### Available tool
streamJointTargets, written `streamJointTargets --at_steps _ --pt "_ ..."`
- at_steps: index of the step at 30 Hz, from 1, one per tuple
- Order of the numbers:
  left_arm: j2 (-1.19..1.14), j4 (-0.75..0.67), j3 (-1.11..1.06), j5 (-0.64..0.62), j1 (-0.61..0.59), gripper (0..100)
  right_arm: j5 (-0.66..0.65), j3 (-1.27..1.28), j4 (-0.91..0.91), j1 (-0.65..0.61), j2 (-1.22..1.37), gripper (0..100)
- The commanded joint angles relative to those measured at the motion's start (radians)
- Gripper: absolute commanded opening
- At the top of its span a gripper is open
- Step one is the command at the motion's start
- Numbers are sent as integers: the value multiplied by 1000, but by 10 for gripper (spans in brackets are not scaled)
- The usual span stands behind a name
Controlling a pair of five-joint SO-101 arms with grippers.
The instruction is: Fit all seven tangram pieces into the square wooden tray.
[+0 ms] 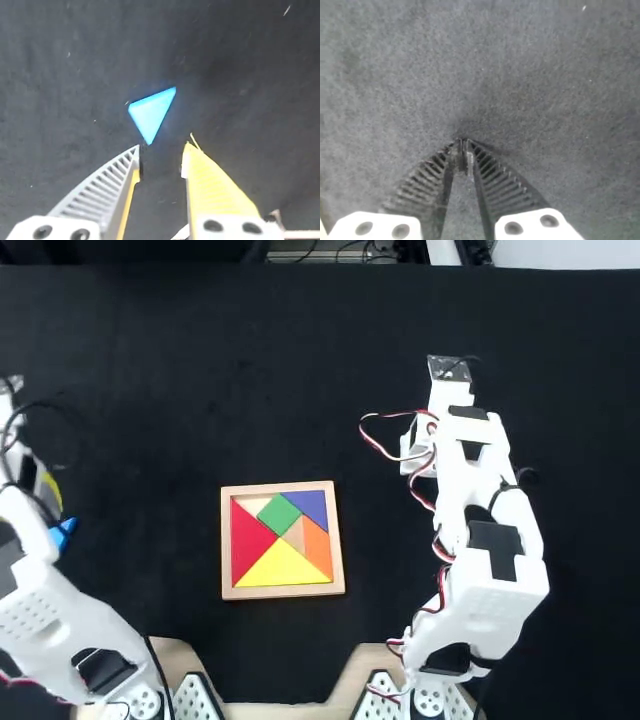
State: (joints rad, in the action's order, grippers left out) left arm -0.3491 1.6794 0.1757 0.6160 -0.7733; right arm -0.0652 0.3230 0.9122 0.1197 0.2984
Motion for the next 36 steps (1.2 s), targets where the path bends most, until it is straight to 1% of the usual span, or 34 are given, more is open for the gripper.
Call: streamJointTargets --at_steps 1,4,6,8,11,14,16,19,21,25,28,36 --pt "35 -57 -84 78 -30 159 -11 -48 6 -21 -4 11" --pt "35 -173 -170 86 -44 164 -9 -48 5 -23 -4 11" --pt "29 -222 -206 104 -41 164 -11 -48 5 -32 -4 11" --pt "29 -264 -220 157 -31 164 -11 -48 5 -35 -4 11" --pt "29 -327 -220 183 -33 164 -11 -48 5 -35 -4 11" --pt "29 -377 -225 236 -33 164 -11 -48 3 -35 -4 11" --pt "28 -384 -228 253 -27 180 -11 -48 3 -35 -4 11" --pt "28 -384 -232 259 -25 247 -11 -48 3 -35 -4 11" --pt "28 -376 -240 262 -25 268 -11 -48 3 -35 -4 11" --pt "28 -330 -249 345 -22 267 -11 -48 3 -35 -4 11" --pt "28 -322 -249 390 -16 267 -11 -48 3 -35 -4 11" --pt "-8 -384 -251 396 -16 267 -11 -48 3 -35 -4 11"
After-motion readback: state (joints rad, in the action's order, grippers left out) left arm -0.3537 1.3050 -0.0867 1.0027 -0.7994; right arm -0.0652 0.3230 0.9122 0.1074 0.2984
